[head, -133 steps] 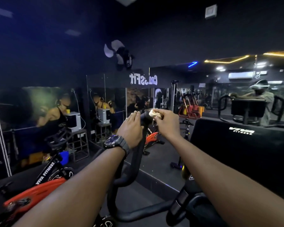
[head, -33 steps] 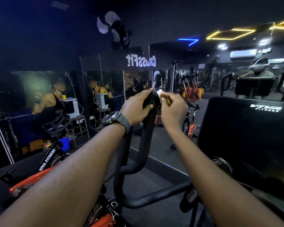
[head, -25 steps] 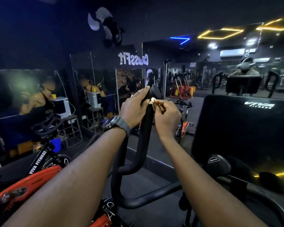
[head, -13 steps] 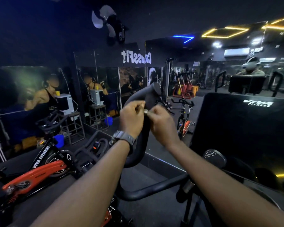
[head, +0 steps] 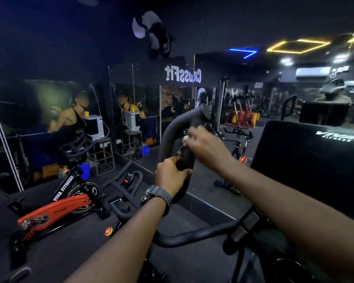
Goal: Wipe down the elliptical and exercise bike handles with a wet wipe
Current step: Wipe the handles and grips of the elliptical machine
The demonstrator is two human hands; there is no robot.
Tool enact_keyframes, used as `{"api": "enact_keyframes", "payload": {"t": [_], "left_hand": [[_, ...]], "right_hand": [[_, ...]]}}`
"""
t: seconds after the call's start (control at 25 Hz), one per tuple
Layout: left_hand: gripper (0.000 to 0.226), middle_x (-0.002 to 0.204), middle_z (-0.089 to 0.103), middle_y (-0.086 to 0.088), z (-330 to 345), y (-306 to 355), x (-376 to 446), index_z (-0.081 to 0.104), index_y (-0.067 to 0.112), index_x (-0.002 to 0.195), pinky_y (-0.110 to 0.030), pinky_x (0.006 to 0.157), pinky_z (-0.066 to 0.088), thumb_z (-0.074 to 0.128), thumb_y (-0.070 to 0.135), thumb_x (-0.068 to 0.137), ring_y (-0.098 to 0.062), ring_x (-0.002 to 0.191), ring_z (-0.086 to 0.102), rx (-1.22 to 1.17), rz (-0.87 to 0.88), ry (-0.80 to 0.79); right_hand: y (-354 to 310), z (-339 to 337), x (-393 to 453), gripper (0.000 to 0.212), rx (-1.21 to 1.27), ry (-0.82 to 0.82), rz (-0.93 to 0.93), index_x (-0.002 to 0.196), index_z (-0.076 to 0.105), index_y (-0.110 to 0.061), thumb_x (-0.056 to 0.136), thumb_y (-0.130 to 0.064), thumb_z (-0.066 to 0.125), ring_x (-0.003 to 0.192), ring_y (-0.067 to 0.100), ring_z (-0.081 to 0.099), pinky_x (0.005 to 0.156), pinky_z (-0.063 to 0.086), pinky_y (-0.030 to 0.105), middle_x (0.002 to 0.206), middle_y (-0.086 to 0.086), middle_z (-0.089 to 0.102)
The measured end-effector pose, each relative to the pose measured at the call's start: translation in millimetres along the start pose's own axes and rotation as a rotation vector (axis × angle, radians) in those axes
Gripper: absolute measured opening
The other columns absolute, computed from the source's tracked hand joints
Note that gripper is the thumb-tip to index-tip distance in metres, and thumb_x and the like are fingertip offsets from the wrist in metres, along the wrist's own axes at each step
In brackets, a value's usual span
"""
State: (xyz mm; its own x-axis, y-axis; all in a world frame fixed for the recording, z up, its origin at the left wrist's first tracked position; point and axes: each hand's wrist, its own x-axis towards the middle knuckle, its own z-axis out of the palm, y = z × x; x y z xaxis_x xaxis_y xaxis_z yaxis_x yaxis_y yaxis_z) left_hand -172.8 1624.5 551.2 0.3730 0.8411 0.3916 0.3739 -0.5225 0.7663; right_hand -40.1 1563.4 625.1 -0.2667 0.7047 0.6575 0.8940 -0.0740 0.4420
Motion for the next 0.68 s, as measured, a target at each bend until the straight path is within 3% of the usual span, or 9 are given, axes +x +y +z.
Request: {"api": "enact_keyframes", "payload": {"t": [0.08, 0.12, 0.2, 0.28, 0.36, 0.44, 0.6, 0.68], "left_hand": [[0.037, 0.101, 0.075, 0.000, -2, 6, 1, 0.073, 0.027, 0.108, -0.034, 0.087, 0.056, 0.083, 0.033, 0.073, -0.021, 0.098, 0.069, 0.010, -0.024, 0.002], [0.031, 0.100, 0.075, -0.001, -2, 5, 2, 0.074, 0.027, 0.105, -0.033, 0.085, 0.055, 0.081, 0.030, 0.075, -0.022, 0.098, 0.069, 0.025, -0.024, -0.004], [0.017, 0.097, 0.073, -0.006, -5, 3, 2, 0.074, 0.025, 0.097, -0.031, 0.077, 0.053, 0.070, 0.023, 0.081, -0.028, 0.096, 0.068, 0.079, -0.025, -0.026], [0.016, 0.093, 0.073, -0.004, -5, -4, 3, 0.075, 0.025, 0.095, -0.030, 0.075, 0.053, 0.073, 0.030, 0.080, -0.025, 0.093, 0.068, 0.088, -0.030, -0.040], [0.028, 0.090, 0.072, 0.002, -4, -5, 3, 0.074, 0.025, 0.097, -0.026, 0.071, 0.050, 0.079, 0.043, 0.076, -0.019, 0.089, 0.067, 0.120, -0.010, -0.046], [0.031, 0.087, 0.067, 0.003, -4, -3, 3, 0.072, 0.022, 0.099, -0.024, 0.069, 0.046, 0.079, 0.044, 0.078, -0.020, 0.089, 0.066, 0.151, 0.018, -0.042], [0.023, 0.096, 0.072, -0.005, -6, -8, 5, 0.069, 0.025, 0.102, -0.028, 0.072, 0.048, 0.072, 0.035, 0.082, -0.030, 0.098, 0.066, 0.187, 0.150, -0.083], [0.030, 0.090, 0.073, -0.001, -8, -9, 17, 0.068, 0.027, 0.101, -0.027, 0.068, 0.049, 0.077, 0.041, 0.076, -0.024, 0.090, 0.068, 0.170, 0.236, -0.116]], "right_hand": [[5, -10, 15, 0.015, 0.020, 0.075, 0.176, 0.097, 0.066, -0.005, 0.085, -0.004, 0.058, 0.093, 0.030, 0.052, 0.061, 0.054, 0.037, 0.104, 0.013, 0.054], [-3, -3, 7, 0.019, 0.018, 0.068, 0.151, 0.100, 0.066, -0.004, 0.086, -0.004, 0.054, 0.096, 0.030, 0.051, 0.064, 0.055, 0.037, 0.107, 0.014, 0.054], [-37, 15, -30, 0.020, -0.022, 0.001, -0.077, 0.100, 0.067, -0.005, 0.087, -0.007, 0.052, 0.092, 0.026, 0.051, 0.063, 0.053, 0.032, 0.103, 0.011, 0.057], [-34, 17, -37, 0.016, -0.009, -0.022, -0.144, 0.098, 0.066, -0.007, 0.088, -0.012, 0.055, 0.085, 0.025, 0.052, 0.058, 0.051, 0.035, 0.097, 0.009, 0.057], [-9, 10, -10, 0.018, 0.074, 0.090, 0.097, 0.103, 0.064, -0.008, 0.087, -0.010, 0.057, 0.089, 0.028, 0.051, 0.056, 0.052, 0.042, 0.102, 0.011, 0.055], [-11, 12, -11, 0.029, 0.157, 0.178, 0.319, 0.113, 0.064, -0.011, 0.085, -0.005, 0.062, 0.096, 0.028, 0.051, 0.058, 0.054, 0.042, 0.109, 0.009, 0.054], [-55, 36, -67, 0.037, 0.252, 0.170, 0.166, 0.116, 0.068, -0.013, 0.089, -0.015, 0.044, 0.098, 0.028, 0.055, 0.061, 0.056, 0.043, 0.108, 0.008, 0.059], [-33, 34, -40, 0.032, 0.308, 0.229, 0.286, 0.114, 0.069, -0.013, 0.092, -0.016, 0.046, 0.095, 0.028, 0.057, 0.069, 0.055, 0.044, 0.108, 0.008, 0.059]]}}
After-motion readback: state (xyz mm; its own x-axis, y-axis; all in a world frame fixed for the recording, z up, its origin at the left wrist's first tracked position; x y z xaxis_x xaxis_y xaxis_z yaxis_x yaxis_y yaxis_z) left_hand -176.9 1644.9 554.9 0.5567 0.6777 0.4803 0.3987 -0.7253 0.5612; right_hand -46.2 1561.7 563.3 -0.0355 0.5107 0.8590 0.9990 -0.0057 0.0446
